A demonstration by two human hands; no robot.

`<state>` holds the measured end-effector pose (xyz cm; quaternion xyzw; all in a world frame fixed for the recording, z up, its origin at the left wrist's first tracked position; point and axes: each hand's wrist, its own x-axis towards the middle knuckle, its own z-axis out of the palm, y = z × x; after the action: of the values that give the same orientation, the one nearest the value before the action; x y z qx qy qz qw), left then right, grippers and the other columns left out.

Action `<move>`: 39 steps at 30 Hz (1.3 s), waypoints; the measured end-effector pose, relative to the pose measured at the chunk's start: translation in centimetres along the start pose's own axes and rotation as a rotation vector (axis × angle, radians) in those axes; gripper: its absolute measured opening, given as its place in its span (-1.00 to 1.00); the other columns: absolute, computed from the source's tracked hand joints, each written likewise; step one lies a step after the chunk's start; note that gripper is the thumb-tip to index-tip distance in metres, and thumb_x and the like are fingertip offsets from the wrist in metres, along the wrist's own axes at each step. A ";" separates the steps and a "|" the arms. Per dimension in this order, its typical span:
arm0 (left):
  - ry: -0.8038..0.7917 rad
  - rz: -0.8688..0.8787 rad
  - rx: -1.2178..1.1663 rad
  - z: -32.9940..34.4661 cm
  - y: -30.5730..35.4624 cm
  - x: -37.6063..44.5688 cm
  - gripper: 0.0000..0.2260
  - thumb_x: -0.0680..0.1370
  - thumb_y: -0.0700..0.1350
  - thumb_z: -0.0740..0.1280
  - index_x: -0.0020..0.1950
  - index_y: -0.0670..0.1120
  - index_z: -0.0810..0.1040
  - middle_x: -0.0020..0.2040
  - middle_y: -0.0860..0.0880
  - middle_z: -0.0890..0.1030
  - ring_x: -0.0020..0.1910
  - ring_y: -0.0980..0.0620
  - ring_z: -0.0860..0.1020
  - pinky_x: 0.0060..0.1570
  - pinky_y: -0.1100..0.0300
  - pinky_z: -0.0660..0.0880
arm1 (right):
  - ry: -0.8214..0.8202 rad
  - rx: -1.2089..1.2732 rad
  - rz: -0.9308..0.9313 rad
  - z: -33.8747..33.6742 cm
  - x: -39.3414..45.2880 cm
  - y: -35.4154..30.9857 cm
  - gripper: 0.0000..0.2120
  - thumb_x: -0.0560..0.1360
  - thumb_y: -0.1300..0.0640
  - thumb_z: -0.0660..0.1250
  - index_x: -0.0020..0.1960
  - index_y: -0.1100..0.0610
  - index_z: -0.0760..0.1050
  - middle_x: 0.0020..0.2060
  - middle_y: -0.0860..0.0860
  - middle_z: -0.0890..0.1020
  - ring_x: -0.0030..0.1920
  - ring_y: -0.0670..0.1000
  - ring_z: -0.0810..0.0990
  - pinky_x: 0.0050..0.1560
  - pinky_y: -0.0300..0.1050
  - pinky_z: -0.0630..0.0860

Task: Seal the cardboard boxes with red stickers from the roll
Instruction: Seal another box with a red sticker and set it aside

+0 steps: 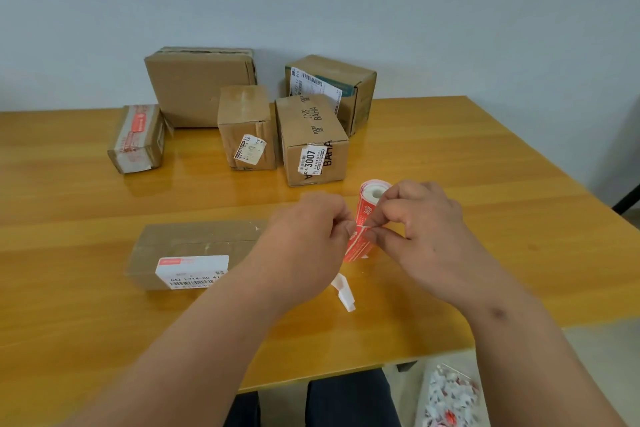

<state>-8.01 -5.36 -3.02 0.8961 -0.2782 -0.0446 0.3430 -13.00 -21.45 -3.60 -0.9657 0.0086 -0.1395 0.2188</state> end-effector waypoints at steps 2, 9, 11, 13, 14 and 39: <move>-0.016 0.016 -0.003 0.0 0.0 0.0 -0.78 0.59 -0.03 0.27 -0.26 0.11 0.42 -0.29 0.12 0.48 -0.29 0.13 0.43 -0.33 0.23 0.30 | 0.006 -0.002 -0.014 0.1 0.1 0.0 -0.96 0.46 0.00 0.41 -0.09 -0.08 0.62 -0.03 -0.17 0.49 0.14 -0.05 0.31 0.10 -0.08 0.12; -0.033 -0.006 -0.049 -0.1 -0.2 0.2 -0.75 0.58 -0.09 0.28 -0.30 0.09 0.46 -0.35 0.11 0.50 -0.35 0.16 0.43 -0.35 0.25 0.31 | 0.041 -0.043 -0.066 0.7 0.1 0.0 -0.94 0.43 -0.04 0.39 -0.14 -0.09 0.61 -0.11 -0.19 0.49 0.07 -0.04 0.35 0.09 0.00 0.16; -0.035 -0.021 -0.116 0.0 -0.3 0.2 -0.79 0.58 -0.11 0.29 -0.26 0.03 0.52 -0.38 0.11 0.50 -0.39 0.19 0.42 -0.40 0.32 0.32 | 0.044 -0.030 -0.080 0.7 0.1 0.0 -0.91 0.38 -0.06 0.33 -0.19 -0.10 0.59 -0.16 -0.20 0.48 0.03 -0.04 0.37 0.06 0.00 0.16; -0.040 -0.042 -0.186 0.0 -0.5 0.3 -0.80 0.57 -0.13 0.30 -0.26 -0.01 0.54 -0.45 0.16 0.47 -0.46 0.23 0.40 -0.47 0.41 0.29 | 0.042 -0.020 -0.090 0.6 0.1 0.0 -0.90 0.37 -0.07 0.31 -0.21 -0.10 0.59 -0.18 -0.21 0.48 0.02 -0.05 0.38 0.06 0.00 0.15; -0.047 -0.055 -0.217 -0.1 -0.5 0.3 -0.80 0.57 -0.13 0.30 -0.26 -0.02 0.55 -0.49 0.18 0.45 -0.49 0.24 0.39 -0.50 0.43 0.28 | 0.044 -0.015 -0.096 0.6 0.2 -0.1 -0.90 0.37 -0.07 0.31 -0.22 -0.10 0.58 -0.18 -0.21 0.49 0.02 -0.05 0.38 0.07 0.00 0.15; -0.101 -0.120 -0.361 -1.4 0.1 0.5 -0.80 0.59 -0.09 0.32 -0.22 -0.09 0.55 -0.54 0.15 0.39 -0.65 0.22 0.29 -0.62 0.43 0.19 | 0.062 0.019 -0.100 -0.3 1.0 -0.7 -0.80 0.28 -0.17 0.33 -0.17 -0.13 0.61 -0.18 -0.26 0.49 0.05 -0.13 0.38 0.09 -0.07 0.08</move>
<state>-7.31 -4.89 -1.85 0.8317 -0.2288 -0.1592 0.4802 -12.16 -21.06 -2.80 -0.9580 -0.0340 -0.1803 0.2204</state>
